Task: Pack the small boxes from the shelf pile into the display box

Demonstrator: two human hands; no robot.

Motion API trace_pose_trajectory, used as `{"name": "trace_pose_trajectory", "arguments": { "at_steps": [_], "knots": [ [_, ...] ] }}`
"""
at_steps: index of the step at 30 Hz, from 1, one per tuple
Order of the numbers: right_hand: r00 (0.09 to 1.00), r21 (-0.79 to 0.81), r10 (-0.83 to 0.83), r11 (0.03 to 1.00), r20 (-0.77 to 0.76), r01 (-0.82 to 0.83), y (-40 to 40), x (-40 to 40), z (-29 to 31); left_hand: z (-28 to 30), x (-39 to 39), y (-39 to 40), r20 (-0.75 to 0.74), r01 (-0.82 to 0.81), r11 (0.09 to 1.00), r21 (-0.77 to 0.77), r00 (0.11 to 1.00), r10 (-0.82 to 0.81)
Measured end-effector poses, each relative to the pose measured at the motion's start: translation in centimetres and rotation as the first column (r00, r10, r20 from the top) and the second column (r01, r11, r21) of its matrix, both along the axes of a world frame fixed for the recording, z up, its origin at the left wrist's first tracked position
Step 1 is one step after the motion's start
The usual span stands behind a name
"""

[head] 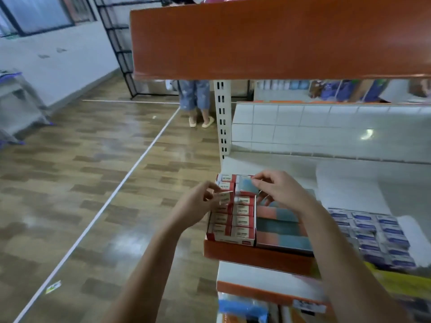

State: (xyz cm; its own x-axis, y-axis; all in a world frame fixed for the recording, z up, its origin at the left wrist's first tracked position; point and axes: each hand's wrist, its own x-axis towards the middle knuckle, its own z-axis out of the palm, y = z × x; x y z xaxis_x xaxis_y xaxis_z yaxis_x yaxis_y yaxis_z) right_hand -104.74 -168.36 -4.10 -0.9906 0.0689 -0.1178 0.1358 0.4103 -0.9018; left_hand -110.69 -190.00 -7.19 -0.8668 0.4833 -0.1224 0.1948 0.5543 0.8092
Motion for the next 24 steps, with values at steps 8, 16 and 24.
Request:
{"name": "trace_pose_trajectory", "arguments": {
  "at_steps": [8, 16, 24],
  "knots": [
    [0.991, 0.008, -0.135, 0.991, 0.001, 0.135, -2.3, 0.7, -0.7, -0.2, 0.3, -0.2, -0.426, 0.008, 0.974, -0.226, 0.899, -0.106],
    [0.986, 0.025, -0.164, 0.986, -0.012, 0.164, -2.9, 1.0, -1.1, -0.6, 0.8, -0.1, -0.526, -0.085, 0.954, -0.287, 0.846, -0.084],
    [0.989, 0.033, -0.148, 0.988, -0.001, 0.148, -2.7, 0.7, -1.3, -0.8, 0.4, -0.1, -0.505, -0.065, 0.938, -0.340, 0.854, -0.123]
  ]
}}
